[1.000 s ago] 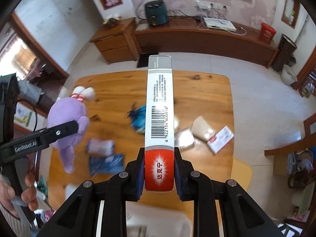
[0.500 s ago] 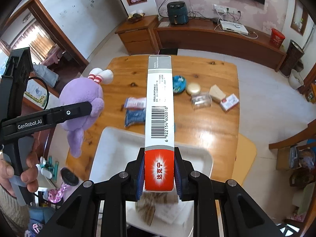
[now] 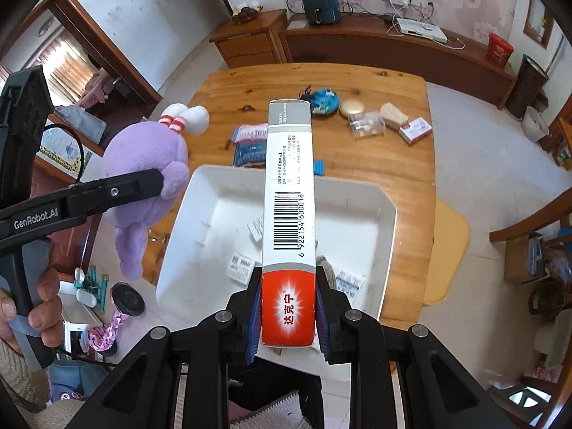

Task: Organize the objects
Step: 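Carry the purple plush and toothpaste box over the white tray, then lower both tools into the tray and open them to release plush and toothpaste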

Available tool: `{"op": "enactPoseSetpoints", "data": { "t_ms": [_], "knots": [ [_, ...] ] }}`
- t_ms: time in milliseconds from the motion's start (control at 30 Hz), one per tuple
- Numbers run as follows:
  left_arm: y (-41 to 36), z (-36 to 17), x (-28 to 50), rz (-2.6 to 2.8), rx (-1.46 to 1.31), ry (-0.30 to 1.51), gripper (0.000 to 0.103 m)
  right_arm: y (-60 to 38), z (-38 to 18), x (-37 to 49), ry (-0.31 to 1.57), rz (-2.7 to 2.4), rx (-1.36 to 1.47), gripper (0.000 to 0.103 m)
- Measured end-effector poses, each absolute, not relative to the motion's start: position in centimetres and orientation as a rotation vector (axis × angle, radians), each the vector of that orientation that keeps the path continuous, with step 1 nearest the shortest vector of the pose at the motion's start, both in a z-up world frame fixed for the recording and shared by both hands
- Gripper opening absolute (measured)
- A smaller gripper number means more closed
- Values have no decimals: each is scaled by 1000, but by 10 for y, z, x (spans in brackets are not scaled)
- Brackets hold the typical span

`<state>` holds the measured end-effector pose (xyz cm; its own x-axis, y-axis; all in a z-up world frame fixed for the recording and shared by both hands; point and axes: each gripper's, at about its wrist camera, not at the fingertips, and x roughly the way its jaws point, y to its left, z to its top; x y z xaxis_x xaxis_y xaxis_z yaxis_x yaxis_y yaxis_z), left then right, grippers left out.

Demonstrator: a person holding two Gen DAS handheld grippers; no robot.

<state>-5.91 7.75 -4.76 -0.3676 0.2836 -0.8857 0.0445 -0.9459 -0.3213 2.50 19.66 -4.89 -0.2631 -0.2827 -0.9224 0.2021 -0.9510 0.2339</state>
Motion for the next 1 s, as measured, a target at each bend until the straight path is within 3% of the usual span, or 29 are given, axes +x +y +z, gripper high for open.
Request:
{"op": "enactPoseSetpoints", "data": {
  "t_ms": [1000],
  "knots": [
    [78, -160, -9, 2338, -1939, -356, 81, 195, -124, 18, -196, -2198, 1937, 26]
  ]
}}
